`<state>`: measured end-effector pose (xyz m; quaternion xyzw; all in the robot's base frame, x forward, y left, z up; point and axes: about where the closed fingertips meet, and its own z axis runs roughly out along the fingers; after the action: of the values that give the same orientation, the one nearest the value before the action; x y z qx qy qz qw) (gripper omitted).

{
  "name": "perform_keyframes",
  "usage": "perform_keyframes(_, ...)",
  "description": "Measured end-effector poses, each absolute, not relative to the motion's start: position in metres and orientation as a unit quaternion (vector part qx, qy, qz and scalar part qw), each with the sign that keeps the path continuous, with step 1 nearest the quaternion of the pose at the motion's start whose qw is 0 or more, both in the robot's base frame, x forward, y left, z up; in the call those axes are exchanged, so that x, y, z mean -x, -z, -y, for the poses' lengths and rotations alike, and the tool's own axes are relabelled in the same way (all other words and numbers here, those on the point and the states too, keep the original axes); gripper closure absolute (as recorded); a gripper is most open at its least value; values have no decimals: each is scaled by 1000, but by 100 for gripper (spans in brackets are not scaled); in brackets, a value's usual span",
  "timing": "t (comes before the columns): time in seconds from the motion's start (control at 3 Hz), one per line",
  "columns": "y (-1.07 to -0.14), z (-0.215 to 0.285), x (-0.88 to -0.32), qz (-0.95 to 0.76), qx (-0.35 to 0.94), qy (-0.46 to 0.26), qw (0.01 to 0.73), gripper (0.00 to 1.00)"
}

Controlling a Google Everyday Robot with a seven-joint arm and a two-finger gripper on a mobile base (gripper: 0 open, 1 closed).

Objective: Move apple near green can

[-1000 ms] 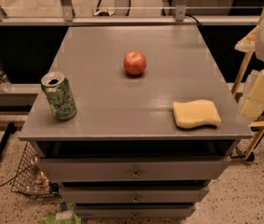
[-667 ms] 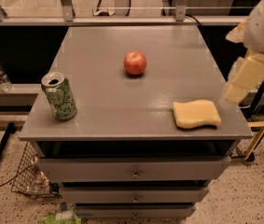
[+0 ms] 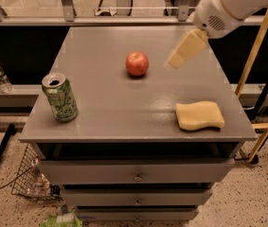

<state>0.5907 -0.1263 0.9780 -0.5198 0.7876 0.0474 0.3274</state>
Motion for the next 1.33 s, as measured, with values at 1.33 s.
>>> perform_keyframes(1.33,-929,48,-633,-778,541,-61,314,0)
